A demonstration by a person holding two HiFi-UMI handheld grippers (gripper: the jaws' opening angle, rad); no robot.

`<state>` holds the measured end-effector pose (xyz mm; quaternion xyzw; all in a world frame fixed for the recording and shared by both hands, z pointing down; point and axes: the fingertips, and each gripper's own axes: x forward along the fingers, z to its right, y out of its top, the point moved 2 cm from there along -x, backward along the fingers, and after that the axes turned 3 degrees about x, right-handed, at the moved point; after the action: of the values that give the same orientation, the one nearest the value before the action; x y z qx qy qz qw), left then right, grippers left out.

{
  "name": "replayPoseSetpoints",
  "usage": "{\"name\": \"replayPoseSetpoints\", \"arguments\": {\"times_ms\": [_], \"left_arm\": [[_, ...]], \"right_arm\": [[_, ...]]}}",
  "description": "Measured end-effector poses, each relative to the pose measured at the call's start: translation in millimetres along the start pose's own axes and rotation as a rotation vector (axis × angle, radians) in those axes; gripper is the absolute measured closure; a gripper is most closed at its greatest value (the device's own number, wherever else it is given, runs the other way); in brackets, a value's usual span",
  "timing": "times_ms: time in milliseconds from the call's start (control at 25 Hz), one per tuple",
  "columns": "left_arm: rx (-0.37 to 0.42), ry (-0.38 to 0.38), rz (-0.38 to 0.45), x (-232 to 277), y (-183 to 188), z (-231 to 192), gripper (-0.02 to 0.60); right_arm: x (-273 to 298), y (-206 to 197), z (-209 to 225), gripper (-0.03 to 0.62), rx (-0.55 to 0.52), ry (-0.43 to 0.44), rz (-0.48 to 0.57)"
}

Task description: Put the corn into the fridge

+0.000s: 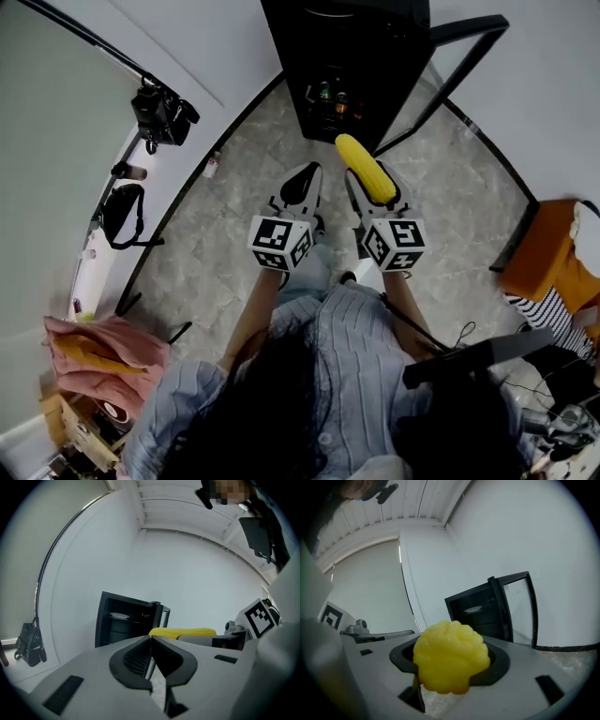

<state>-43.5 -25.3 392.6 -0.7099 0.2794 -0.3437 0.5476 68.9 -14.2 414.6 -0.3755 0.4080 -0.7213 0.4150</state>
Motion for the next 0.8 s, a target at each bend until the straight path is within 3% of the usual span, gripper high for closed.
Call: {"name": "replayPoseSetpoints", "arguments": {"times_ms": [800], "left_arm": [[-0.027, -0.140, -0.018, 65, 4, -96, 0.566]], "right_arm": [[103, 0, 16, 0.331, 0.107, -0.113, -0.012]]}}
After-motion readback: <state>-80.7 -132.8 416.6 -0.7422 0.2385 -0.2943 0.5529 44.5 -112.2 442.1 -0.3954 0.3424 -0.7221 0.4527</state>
